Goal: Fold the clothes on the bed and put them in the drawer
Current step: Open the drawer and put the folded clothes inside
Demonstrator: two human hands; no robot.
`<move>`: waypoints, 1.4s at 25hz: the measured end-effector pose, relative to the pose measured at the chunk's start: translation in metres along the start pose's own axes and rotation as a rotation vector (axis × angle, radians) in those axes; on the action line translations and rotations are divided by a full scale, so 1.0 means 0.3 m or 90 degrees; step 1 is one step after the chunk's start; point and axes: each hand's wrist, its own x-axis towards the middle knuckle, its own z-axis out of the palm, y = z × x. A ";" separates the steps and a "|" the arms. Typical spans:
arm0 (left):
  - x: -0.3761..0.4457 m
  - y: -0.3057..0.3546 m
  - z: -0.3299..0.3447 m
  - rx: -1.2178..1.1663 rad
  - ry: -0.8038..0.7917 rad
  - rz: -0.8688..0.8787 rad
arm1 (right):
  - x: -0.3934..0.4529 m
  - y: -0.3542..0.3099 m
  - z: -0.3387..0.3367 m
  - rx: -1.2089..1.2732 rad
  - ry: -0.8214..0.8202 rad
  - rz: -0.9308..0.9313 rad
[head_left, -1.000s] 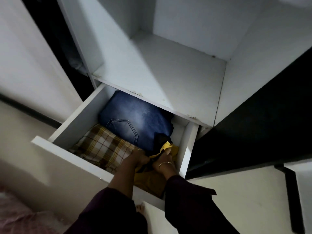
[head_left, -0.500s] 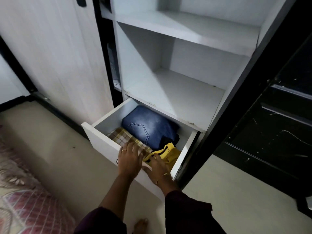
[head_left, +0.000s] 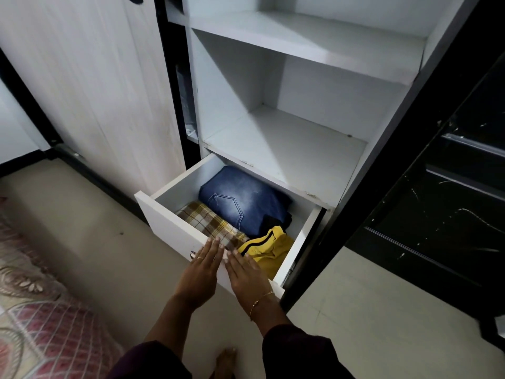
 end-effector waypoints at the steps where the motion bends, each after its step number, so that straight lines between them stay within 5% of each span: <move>1: 0.006 -0.002 -0.015 -0.016 -0.014 -0.003 | 0.005 0.000 0.008 -0.005 0.011 0.003; 8: 0.119 0.010 -0.034 0.000 -0.023 0.045 | 0.059 0.067 0.019 -0.037 0.053 0.099; 19: 0.401 -0.033 0.010 0.096 -0.141 0.065 | 0.215 0.284 0.027 -0.119 0.008 0.338; 23: 0.508 -0.059 0.015 0.103 -0.120 0.110 | 0.226 0.345 0.070 -0.145 -0.057 0.343; 35: 0.788 -0.043 0.063 0.063 -0.157 0.168 | 0.334 0.510 0.153 0.008 -0.050 0.463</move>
